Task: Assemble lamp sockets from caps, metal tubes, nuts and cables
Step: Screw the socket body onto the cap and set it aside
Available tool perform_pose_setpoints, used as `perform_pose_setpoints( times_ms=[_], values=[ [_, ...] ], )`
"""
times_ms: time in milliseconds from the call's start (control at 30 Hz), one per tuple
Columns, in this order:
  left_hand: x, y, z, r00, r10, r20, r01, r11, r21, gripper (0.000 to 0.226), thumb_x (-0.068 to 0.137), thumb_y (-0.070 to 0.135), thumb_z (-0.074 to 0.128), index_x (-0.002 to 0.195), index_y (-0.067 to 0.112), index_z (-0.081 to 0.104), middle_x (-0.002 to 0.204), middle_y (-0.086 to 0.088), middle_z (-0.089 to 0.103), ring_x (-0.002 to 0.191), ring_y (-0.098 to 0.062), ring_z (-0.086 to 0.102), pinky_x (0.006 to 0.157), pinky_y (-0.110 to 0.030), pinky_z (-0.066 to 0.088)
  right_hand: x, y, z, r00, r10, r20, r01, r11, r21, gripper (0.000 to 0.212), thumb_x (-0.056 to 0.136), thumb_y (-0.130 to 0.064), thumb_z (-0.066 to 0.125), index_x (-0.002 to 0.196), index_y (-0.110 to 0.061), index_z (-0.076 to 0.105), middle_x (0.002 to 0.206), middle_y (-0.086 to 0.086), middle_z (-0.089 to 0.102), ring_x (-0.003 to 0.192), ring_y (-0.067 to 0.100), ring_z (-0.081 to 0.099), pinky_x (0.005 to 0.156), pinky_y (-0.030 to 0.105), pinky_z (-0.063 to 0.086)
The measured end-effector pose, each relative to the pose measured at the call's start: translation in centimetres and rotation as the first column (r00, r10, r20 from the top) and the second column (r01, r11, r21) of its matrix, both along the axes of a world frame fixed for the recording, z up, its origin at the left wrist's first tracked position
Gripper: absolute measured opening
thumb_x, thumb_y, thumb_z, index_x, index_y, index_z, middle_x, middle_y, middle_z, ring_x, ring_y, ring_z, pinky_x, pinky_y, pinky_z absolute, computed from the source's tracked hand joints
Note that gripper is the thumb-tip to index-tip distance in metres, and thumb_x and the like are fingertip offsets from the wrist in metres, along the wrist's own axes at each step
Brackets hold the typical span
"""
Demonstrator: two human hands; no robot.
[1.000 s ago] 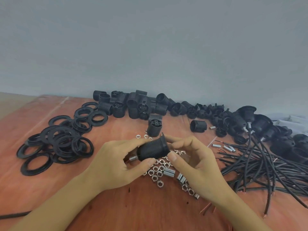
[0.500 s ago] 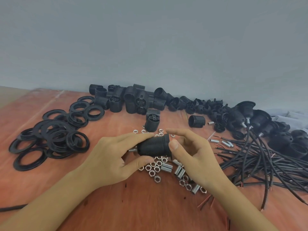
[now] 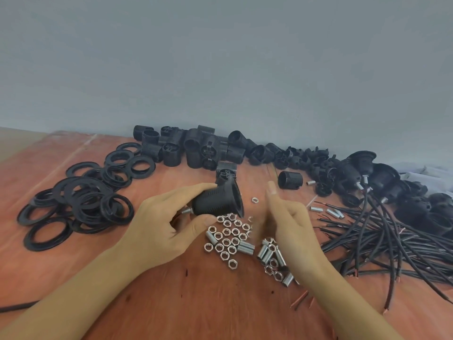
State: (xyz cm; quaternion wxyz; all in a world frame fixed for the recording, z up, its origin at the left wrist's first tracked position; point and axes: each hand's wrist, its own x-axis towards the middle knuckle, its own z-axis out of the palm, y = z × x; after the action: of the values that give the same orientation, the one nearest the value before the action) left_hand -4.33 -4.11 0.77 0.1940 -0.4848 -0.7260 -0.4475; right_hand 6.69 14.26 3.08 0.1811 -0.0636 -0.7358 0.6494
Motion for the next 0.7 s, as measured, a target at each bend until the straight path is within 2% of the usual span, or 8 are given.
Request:
perform_pose_setpoints(
  times_ms=[100, 200, 300, 367, 433, 500, 633, 700],
  values=[
    [-0.2, -0.1, 0.2, 1.000, 0.026, -0.002, -0.026, 0.999, 0.028, 0.043, 0.088, 0.044, 0.060, 0.125, 0.021, 0.060, 0.093, 0.009, 0.069, 0.056, -0.010, 0.058, 0.059, -0.025, 0.049, 0.2, 0.1, 0.1, 0.996, -0.063, -0.057, 0.063, 0.998, -0.009, 0.074, 0.084, -0.071, 0.042, 0.038, -0.014, 0.055, 0.036, 0.006, 0.044, 0.038, 0.016, 0.040, 0.051, 0.024, 0.041],
    [-0.1, 0.0, 0.3, 0.999, 0.039, -0.027, -0.038, 0.999, 0.016, 0.044, 0.088, 0.045, 0.059, 0.125, 0.020, 0.060, 0.102, 0.018, 0.066, 0.070, 0.001, 0.061, 0.067, -0.016, 0.049, 0.2, -0.9, 0.1, 0.999, -0.020, -0.039, 0.019, 1.000, -0.006, 0.055, 0.082, -0.070, 0.049, 0.078, -0.022, 0.074, 0.046, 0.006, 0.054, 0.048, 0.019, 0.051, 0.051, 0.026, 0.045],
    [0.1, 0.1, 0.3, 0.998, 0.053, -0.038, -0.052, 0.998, 0.021, 0.044, 0.088, 0.045, 0.059, 0.125, 0.020, 0.059, 0.103, 0.023, 0.062, 0.075, 0.012, 0.056, 0.070, -0.007, 0.044, 0.3, -1.6, -0.3, 0.998, 0.059, 0.003, -0.059, 0.998, 0.010, 0.043, 0.079, -0.069, 0.056, 0.113, -0.042, 0.062, 0.053, 0.004, 0.060, 0.052, 0.012, 0.058, 0.048, 0.023, 0.045],
    [0.0, 0.1, 0.3, 0.997, 0.056, -0.048, -0.054, 0.998, 0.031, 0.046, 0.089, 0.046, 0.058, 0.124, 0.017, 0.061, 0.104, 0.016, 0.066, 0.078, 0.008, 0.059, 0.072, -0.011, 0.046, 0.4, -1.7, -0.2, 0.998, 0.065, -0.019, -0.064, 0.997, 0.034, 0.024, 0.084, -0.065, 0.055, 0.079, -0.045, 0.067, 0.048, 0.008, 0.058, 0.046, 0.011, 0.055, 0.048, 0.022, 0.044],
    [-0.1, 0.0, 0.3, 0.997, 0.064, -0.052, -0.062, 0.997, 0.049, 0.047, 0.090, 0.046, 0.058, 0.123, 0.014, 0.062, 0.106, 0.011, 0.068, 0.085, 0.003, 0.062, 0.075, -0.014, 0.049, 0.5, -1.6, -0.1, 1.000, -0.001, -0.031, 0.002, 1.000, 0.018, 0.055, 0.084, -0.059, 0.052, 0.042, -0.024, 0.058, 0.041, 0.016, 0.051, 0.038, 0.012, 0.045, 0.049, 0.021, 0.040],
    [-0.3, 0.0, 0.4, 0.996, 0.077, -0.043, -0.075, 0.996, 0.054, 0.047, 0.089, 0.047, 0.058, 0.123, 0.014, 0.063, 0.107, 0.009, 0.068, 0.086, 0.001, 0.063, 0.077, -0.014, 0.049, 0.6, -1.3, -0.1, 0.991, -0.098, -0.086, 0.097, 0.995, -0.021, 0.065, 0.086, -0.054, 0.053, 0.036, -0.013, 0.048, 0.038, 0.012, 0.046, 0.036, 0.012, 0.039, 0.053, 0.017, 0.042],
    [0.0, 0.1, 0.4, 0.997, 0.071, -0.042, -0.070, 0.997, 0.021, 0.049, 0.091, 0.051, 0.056, 0.123, 0.015, 0.062, 0.106, 0.012, 0.068, 0.078, 0.016, 0.055, 0.075, -0.007, 0.044, 0.6, -2.0, 0.0, 0.998, -0.056, -0.004, 0.056, 0.995, -0.083, 0.040, 0.070, -0.059, 0.070, 0.085, -0.022, 0.069, 0.055, 0.001, 0.060, 0.052, 0.011, 0.058, 0.046, 0.022, 0.044],
    [0.2, 0.2, 0.4, 0.997, 0.051, -0.056, -0.050, 0.998, 0.026, 0.047, 0.091, 0.051, 0.056, 0.125, 0.019, 0.060, 0.106, 0.014, 0.067, 0.078, 0.015, 0.056, 0.073, -0.010, 0.046, 0.5, -2.4, -0.2, 0.996, 0.046, 0.077, -0.036, 0.991, -0.129, 0.055, 0.072, -0.054, 0.078, 0.115, -0.021, 0.066, 0.079, 0.003, 0.072, 0.063, 0.009, 0.065, 0.046, 0.022, 0.047]
  ],
)
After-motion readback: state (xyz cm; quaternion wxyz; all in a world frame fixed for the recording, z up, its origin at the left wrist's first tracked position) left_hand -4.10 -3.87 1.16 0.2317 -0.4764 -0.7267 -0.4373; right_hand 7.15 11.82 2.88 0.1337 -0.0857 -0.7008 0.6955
